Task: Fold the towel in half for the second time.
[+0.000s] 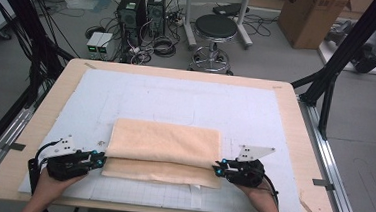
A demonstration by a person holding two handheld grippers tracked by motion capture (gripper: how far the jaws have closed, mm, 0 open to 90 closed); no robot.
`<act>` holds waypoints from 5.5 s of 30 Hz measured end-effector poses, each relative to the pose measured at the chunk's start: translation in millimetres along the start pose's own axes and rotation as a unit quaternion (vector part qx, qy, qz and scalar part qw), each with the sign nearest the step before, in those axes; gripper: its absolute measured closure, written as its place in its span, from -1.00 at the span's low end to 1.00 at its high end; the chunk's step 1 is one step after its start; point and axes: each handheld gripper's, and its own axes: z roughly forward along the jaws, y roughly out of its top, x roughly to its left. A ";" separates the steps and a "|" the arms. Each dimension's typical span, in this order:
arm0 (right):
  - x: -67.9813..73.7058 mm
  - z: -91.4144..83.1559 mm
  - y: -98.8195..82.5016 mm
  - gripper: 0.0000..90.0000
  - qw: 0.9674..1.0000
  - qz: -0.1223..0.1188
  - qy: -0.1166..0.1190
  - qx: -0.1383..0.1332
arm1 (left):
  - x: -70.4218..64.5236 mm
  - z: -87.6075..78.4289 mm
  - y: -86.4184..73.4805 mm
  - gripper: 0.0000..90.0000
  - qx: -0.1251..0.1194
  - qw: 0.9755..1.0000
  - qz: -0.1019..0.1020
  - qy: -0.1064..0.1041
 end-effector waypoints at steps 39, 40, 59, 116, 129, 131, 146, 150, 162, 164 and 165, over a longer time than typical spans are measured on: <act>20.4 -14.8 8.1 0.85 0.998 -0.055 0.016 -0.024 | -13.3 -8.6 3.6 0.83 -0.007 1.000 0.021 0.003; 21.7 -14.7 6.8 0.85 0.998 -0.056 0.018 -0.022 | -15.1 -9.7 1.6 0.83 -0.004 1.000 0.022 0.002; 21.5 9.6 2.6 0.64 0.998 -0.032 0.059 0.020 | -23.8 5.9 3.2 0.68 0.014 1.000 0.019 -0.021; -97.9 52.6 30.1 0.11 0.992 0.116 -0.029 0.039 | 84.0 89.5 40.7 0.16 0.049 0.983 -0.162 0.068; -89.6 46.1 37.9 0.67 0.995 0.084 -0.028 0.042 | 78.0 88.7 45.2 0.73 0.036 0.986 -0.144 0.074; -87.2 42.6 40.7 0.69 0.996 0.078 -0.033 0.034 | 77.2 87.5 47.3 0.75 0.024 0.987 -0.138 0.082; -103.8 35.6 83.5 0.72 0.994 0.055 -0.097 0.013 | 93.3 98.4 83.0 0.77 -0.012 0.983 -0.128 0.130; -114.3 39.1 91.5 0.71 0.991 0.058 -0.120 0.014 | 101.4 108.2 93.9 0.77 -0.014 0.982 -0.124 0.142; -136.9 53.4 77.3 0.16 0.982 0.100 -0.155 0.035 | 111.9 122.8 83.5 0.37 0.017 0.982 -0.118 0.149; -135.2 50.7 78.8 0.12 0.982 0.097 -0.161 0.030 | 109.8 117.8 82.9 0.34 0.013 0.982 -0.118 0.144; -133.5 49.1 79.7 0.11 0.982 0.098 -0.161 0.028 | 107.7 114.7 82.2 0.33 0.011 0.983 -0.115 0.143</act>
